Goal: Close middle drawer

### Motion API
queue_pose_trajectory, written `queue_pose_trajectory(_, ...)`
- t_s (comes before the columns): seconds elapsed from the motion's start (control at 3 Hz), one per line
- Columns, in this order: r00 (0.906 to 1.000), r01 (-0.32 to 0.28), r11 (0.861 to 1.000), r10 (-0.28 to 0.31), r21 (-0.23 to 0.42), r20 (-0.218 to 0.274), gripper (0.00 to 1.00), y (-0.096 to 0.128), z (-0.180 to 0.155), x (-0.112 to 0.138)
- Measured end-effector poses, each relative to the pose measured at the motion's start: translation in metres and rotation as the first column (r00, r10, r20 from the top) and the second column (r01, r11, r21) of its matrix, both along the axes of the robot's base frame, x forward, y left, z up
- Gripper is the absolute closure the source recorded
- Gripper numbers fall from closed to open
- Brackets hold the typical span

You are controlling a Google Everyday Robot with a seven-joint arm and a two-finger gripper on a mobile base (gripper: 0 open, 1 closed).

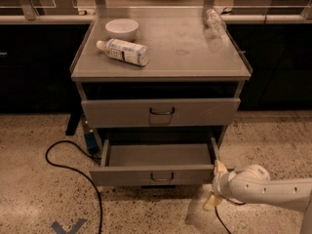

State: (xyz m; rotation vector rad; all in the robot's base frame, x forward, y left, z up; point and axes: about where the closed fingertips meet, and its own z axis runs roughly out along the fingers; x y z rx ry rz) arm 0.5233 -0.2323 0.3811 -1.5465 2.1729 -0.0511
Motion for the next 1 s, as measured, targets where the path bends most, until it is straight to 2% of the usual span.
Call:
queue_pose_trajectory(0.33,1.0,0.0,1.0,0.0,0.0,0.0,0.0,0.0,0.0,0.0)
queue_pose_trajectory(0.67,0.9966,0.0,1.0,0.001,-0.02,0.082,0.0,-0.015,0.044,0.001)
queue_pose_trajectory(1.0,0.9792,0.004,0.998,0.008,-0.058,0.203,0.0,-0.032,0.121,-0.025)
